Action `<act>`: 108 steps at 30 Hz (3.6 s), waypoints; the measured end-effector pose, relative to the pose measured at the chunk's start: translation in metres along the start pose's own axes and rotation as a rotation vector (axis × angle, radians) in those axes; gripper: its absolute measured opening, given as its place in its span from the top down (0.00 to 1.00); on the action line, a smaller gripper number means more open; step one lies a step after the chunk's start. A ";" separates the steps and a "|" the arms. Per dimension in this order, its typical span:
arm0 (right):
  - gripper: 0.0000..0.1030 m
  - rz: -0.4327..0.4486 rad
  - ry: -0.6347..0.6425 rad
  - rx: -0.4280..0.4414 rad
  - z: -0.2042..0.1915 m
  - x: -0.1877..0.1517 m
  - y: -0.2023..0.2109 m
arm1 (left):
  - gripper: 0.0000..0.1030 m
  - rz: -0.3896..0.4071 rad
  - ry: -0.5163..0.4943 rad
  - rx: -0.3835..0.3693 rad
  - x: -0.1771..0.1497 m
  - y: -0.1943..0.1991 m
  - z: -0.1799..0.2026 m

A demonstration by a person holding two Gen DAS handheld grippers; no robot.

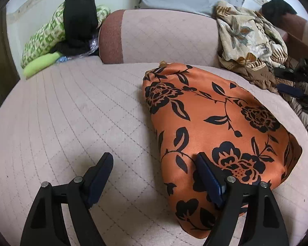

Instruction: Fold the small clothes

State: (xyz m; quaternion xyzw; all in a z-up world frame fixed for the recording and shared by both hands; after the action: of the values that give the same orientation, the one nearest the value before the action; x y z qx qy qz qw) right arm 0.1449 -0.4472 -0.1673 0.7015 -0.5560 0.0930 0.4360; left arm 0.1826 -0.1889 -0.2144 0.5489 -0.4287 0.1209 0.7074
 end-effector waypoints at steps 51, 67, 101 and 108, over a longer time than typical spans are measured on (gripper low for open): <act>0.69 -0.244 0.055 -0.093 0.009 -0.076 0.025 | 0.07 0.038 -0.083 0.142 0.010 0.012 0.012; 0.17 -0.035 -0.056 0.062 -0.022 -0.065 0.059 | 0.07 -0.008 0.106 0.015 0.015 0.025 -0.012; 0.19 0.030 0.099 0.058 -0.025 -0.046 0.058 | 0.07 0.047 0.071 0.151 0.037 0.017 -0.034; 0.32 0.016 0.156 0.072 -0.046 -0.058 0.053 | 0.07 0.061 0.085 0.169 0.040 0.022 -0.040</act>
State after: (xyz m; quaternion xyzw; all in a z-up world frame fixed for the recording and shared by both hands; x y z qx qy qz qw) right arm 0.0948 -0.3738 -0.1479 0.7029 -0.5225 0.1708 0.4515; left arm 0.2116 -0.1575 -0.1713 0.5878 -0.4030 0.2012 0.6721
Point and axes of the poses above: each gripper's, at about its wrist camera, not at the fingertips, and y roughly against the way its jaws point, z to its right, x to its top, the point moved 2 cm from there along -y, roughly the way its jaws point, and after that the axes turned 7 degrees about z, right-handed, at the moved point
